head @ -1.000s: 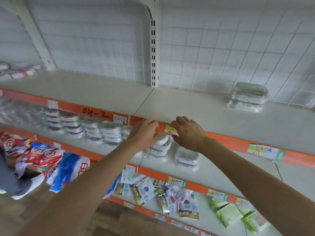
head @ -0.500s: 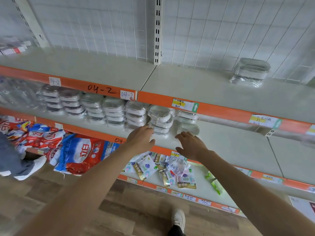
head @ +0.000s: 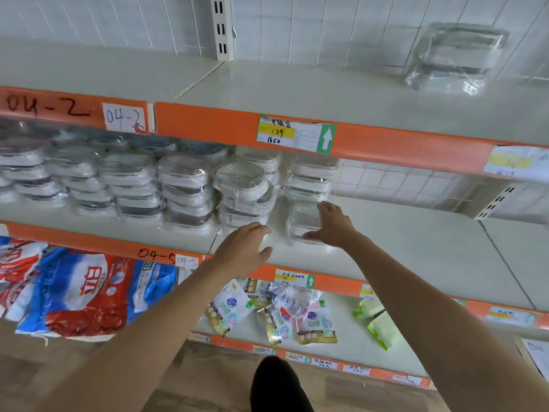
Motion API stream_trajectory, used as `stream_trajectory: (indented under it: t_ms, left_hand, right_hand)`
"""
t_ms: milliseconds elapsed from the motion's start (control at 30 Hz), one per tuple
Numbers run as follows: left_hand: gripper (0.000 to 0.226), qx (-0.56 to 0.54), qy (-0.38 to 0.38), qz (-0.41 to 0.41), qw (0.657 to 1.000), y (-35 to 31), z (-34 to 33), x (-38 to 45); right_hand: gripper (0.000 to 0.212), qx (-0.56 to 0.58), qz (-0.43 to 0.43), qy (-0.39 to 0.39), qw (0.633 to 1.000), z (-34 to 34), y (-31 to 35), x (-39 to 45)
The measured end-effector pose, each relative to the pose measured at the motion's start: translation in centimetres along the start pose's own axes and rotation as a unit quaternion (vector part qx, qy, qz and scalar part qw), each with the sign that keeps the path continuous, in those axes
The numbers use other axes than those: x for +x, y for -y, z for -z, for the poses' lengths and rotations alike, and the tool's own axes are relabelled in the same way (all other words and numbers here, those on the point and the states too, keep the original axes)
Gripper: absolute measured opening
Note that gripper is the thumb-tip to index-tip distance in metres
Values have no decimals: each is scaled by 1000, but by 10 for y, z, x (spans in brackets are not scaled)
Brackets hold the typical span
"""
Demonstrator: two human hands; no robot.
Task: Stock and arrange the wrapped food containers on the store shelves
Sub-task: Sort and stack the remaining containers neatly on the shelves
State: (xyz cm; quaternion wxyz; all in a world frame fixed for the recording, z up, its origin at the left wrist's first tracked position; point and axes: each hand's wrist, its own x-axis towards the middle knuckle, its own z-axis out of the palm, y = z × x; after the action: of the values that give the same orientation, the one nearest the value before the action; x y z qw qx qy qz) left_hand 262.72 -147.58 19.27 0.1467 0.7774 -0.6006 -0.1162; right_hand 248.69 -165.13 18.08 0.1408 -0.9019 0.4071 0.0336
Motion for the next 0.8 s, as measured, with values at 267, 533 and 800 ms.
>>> stream_trajectory:
  t_ms: [267,533,800]
  left_hand:
    - [42,14,-8,-26,1000,4,-54,73]
    - [108,122,145,-73,979,-26,-94,145]
    - [97,236,103,-137,957,-29,-96,150]
  right_hand:
    - [102,36,1,-41,999,-28,-49,37]
    - [94,154,-86,-66,982,-53,-131,-43]
    - [92,146,-102,-68,982,-59,-141,-77]
